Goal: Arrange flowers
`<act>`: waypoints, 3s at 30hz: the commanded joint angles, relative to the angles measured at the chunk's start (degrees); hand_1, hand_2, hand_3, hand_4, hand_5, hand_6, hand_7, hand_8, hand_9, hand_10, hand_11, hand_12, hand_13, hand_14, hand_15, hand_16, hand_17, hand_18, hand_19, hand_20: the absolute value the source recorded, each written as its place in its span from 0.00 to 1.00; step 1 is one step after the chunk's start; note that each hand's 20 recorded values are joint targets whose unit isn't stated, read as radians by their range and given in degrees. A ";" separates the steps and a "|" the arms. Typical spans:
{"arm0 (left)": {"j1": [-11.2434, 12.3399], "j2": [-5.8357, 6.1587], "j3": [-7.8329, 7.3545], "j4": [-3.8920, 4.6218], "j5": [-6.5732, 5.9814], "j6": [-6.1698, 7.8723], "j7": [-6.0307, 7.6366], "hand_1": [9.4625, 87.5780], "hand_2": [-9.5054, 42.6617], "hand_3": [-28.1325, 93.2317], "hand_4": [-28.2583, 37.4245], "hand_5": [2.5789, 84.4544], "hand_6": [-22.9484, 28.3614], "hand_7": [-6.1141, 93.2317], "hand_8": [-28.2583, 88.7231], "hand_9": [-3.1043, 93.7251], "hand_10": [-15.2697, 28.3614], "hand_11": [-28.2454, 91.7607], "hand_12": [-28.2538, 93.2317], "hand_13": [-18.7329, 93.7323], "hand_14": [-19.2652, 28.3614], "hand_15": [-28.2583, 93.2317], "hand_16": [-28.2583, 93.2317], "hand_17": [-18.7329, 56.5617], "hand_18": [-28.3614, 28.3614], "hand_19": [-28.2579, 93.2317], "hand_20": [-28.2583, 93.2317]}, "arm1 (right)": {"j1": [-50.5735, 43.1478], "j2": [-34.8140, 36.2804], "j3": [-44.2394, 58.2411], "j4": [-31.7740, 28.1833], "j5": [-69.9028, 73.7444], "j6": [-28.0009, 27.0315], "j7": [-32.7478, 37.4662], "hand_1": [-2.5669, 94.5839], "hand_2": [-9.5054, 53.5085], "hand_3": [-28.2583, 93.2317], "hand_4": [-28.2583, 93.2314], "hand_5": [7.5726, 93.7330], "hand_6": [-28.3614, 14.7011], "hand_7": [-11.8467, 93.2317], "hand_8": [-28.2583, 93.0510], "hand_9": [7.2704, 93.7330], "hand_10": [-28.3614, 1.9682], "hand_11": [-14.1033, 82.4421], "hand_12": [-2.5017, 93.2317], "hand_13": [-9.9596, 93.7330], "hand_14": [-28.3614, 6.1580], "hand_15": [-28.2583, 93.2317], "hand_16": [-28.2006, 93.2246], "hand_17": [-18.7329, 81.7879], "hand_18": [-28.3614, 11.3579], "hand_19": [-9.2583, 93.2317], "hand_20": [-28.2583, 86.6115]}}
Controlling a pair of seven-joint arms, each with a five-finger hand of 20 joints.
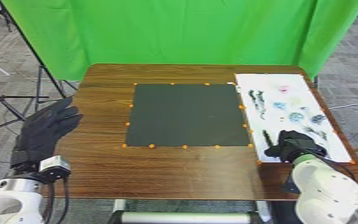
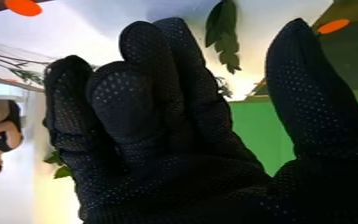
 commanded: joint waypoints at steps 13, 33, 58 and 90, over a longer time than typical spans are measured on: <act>-0.18 0.17 0.29 0.38 -0.22 -0.67 0.46 0.21 0.29 0.89 0.15 0.47 0.65 0.18 0.16 0.39 0.83 0.50 0.29 0.36 0.98 0.73 0.10 0.13 0.92 0.75 0.20 | 7.37 0.43 -12.09 5.43 -4.60 -7.53 5.74 0.33 0.16 0.85 0.06 0.64 0.39 0.52 0.15 0.64 0.18 0.72 0.31 0.74 0.42 0.87 0.43 0.65 0.16 1.00 0.37; -0.07 1.79 0.35 0.66 -1.30 -0.01 2.69 0.20 0.29 0.90 0.15 0.47 0.65 0.18 0.16 0.39 0.82 0.50 0.29 0.36 0.98 0.73 0.10 0.13 0.92 0.75 0.20 | 7.21 -2.61 -15.73 10.37 -3.74 -8.75 5.18 0.45 0.08 0.84 0.02 0.69 0.49 0.57 0.37 0.72 0.31 0.76 0.34 0.80 0.51 0.89 0.44 0.68 0.14 1.00 0.46; 0.48 2.43 0.52 0.53 -2.02 1.12 4.31 0.21 0.29 0.90 0.15 0.47 0.65 0.18 0.16 0.39 0.82 0.50 0.29 0.36 0.98 0.73 0.10 0.13 0.92 0.75 0.20 | 5.93 1.36 -10.41 8.50 -2.77 2.37 3.74 0.55 0.08 0.86 0.02 0.78 0.55 0.54 0.41 0.81 0.41 0.73 0.40 0.87 0.58 0.88 0.46 0.72 0.15 1.00 0.53; 1.32 2.97 0.49 0.16 -2.38 1.97 4.75 0.20 0.29 0.90 0.15 0.47 0.65 0.18 0.16 0.39 0.82 0.50 0.29 0.36 0.98 0.73 0.10 0.13 0.92 0.75 0.21 | 7.83 4.39 -3.85 1.04 -4.00 5.86 2.36 0.53 0.08 0.87 0.04 0.77 0.54 0.55 0.42 0.81 0.41 0.72 0.42 0.86 0.58 0.87 0.47 0.72 0.16 1.00 0.54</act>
